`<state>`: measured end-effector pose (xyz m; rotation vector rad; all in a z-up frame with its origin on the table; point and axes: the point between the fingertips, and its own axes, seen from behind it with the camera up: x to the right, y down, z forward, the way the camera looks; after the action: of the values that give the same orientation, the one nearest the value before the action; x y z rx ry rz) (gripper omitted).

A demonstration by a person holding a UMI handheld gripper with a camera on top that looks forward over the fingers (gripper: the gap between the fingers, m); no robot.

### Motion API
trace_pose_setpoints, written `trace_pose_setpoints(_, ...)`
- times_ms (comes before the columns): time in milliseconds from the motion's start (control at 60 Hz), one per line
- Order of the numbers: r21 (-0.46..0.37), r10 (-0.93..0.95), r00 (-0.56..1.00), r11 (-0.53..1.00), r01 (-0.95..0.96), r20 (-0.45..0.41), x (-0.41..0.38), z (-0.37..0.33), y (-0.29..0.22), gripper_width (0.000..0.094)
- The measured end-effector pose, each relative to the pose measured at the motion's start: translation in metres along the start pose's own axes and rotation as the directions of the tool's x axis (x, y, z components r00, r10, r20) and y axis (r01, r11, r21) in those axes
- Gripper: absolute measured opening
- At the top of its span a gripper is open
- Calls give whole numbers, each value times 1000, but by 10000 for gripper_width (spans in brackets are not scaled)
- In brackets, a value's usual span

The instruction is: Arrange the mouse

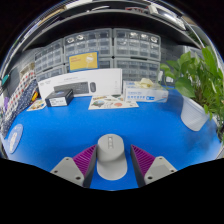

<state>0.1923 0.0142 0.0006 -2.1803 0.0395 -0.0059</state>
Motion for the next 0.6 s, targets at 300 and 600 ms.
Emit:
trace_pose_setpoints(300, -53, -13, 1000, 999, 12, -15, -4, 6, 5, 432)
trace_pose_setpoints(600, -144, -3, 995, 989, -12, -104, -13, -5, -19, 348)
